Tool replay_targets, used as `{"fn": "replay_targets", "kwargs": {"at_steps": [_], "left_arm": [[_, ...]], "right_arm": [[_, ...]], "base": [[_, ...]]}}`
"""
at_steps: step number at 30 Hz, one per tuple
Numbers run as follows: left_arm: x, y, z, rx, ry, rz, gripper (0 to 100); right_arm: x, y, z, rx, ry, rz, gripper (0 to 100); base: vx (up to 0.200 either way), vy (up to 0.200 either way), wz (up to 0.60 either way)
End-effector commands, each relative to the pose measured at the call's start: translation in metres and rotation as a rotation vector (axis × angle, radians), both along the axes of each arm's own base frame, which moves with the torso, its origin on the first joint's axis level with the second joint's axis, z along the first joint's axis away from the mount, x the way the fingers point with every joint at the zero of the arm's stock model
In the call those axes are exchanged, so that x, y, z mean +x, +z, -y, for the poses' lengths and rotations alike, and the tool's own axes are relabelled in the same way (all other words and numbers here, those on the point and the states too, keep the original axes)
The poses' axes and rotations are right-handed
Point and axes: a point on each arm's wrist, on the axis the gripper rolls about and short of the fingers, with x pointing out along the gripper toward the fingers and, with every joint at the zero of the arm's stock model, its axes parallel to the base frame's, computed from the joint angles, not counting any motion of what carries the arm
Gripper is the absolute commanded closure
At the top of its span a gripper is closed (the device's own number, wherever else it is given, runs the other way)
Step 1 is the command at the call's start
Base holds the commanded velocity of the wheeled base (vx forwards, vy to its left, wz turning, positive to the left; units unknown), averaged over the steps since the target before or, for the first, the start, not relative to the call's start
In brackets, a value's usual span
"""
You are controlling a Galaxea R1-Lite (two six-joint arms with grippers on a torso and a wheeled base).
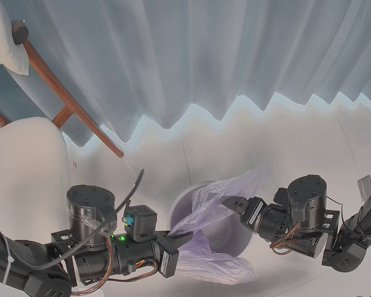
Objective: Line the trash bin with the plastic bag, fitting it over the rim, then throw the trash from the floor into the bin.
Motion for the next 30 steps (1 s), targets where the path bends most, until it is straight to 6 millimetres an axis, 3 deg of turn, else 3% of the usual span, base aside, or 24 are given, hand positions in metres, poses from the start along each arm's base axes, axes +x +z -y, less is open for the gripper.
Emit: {"fn": "replay_targets", "kwargs": {"at_steps": [1,8,9,21,22,30], "left_arm": [[-0.001,0.002,-0.001,-0.004,0.0,0.005,100],[-0.001,0.003,-0.001,-0.01,0.002,0.005,100],[-0.001,0.003,0.0,-0.011,-0.001,0.006,100],[-0.005,0.001,-0.003,-0.01,-0.008,-0.001,100],[-0.005,0.001,-0.003,-0.01,-0.008,-0.001,0],[-0.008,0.006,-0.004,-0.067,0.022,-0.029,0]], "right_arm": [[0.002,0.001,-0.003,0.003,0.001,0.005,0],[-0.007,0.006,-0.008,0.008,0.031,0.015,0],[-0.009,0.006,-0.009,0.009,0.035,0.016,100],[-0.017,0.007,-0.011,0.012,0.055,0.02,100],[-0.017,0.007,-0.011,0.012,0.055,0.02,100],[-0.005,0.009,0.007,-0.001,-0.01,0.029,100]], "base": [[0.0,0.0,0.0],[0.0,0.0,0.0],[0.0,0.0,0.0],[0.0,0.0,0.0],[0.0,0.0,0.0],[0.0,0.0,0.0]]}}
